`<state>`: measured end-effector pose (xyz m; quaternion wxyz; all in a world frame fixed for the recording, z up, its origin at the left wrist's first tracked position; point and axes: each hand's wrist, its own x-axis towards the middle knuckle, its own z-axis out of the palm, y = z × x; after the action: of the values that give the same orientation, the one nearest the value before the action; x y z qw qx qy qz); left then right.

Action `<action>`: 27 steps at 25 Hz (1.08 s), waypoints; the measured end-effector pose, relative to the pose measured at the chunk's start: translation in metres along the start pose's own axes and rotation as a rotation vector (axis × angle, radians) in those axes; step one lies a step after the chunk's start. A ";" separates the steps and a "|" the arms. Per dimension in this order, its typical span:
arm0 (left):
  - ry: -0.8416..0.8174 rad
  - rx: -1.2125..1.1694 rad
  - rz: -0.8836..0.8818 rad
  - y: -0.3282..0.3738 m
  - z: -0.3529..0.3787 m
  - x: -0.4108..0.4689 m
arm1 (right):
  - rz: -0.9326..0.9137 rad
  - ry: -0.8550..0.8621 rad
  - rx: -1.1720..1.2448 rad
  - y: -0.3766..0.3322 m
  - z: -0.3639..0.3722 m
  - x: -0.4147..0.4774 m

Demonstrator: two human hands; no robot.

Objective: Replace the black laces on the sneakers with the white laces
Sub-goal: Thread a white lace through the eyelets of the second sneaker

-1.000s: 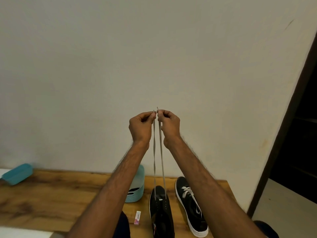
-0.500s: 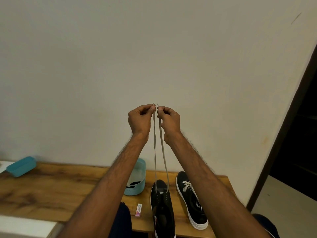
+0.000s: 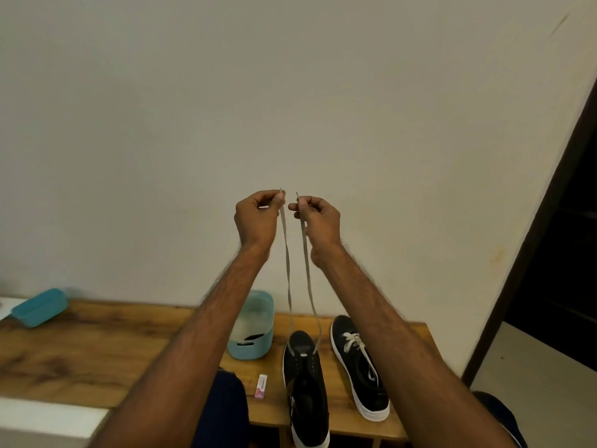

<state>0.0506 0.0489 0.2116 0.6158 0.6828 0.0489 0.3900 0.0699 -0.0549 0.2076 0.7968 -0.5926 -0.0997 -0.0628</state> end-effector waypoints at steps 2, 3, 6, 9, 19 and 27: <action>0.017 0.030 -0.056 -0.019 -0.015 0.000 | 0.004 -0.005 -0.002 0.004 -0.016 -0.002; 0.017 0.051 -0.085 -0.032 -0.024 -0.001 | 0.004 -0.006 -0.006 0.008 -0.026 -0.002; -0.043 0.271 -0.118 -0.081 -0.049 -0.023 | 0.036 -0.017 -0.063 0.033 -0.069 -0.003; -0.171 0.617 -0.092 -0.136 -0.061 -0.060 | 0.132 -0.035 -0.162 0.085 -0.109 -0.013; -0.599 0.941 -0.254 -0.259 -0.032 -0.140 | 0.748 0.034 0.180 0.237 -0.172 -0.056; -0.729 0.895 -0.574 -0.302 0.000 -0.153 | 0.529 0.005 -0.316 0.296 -0.169 -0.044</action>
<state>0.0690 0.0368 -0.1260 0.3283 0.9221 0.1752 -0.1056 0.1056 -0.1316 -0.1252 0.6838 -0.7143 0.0712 0.1307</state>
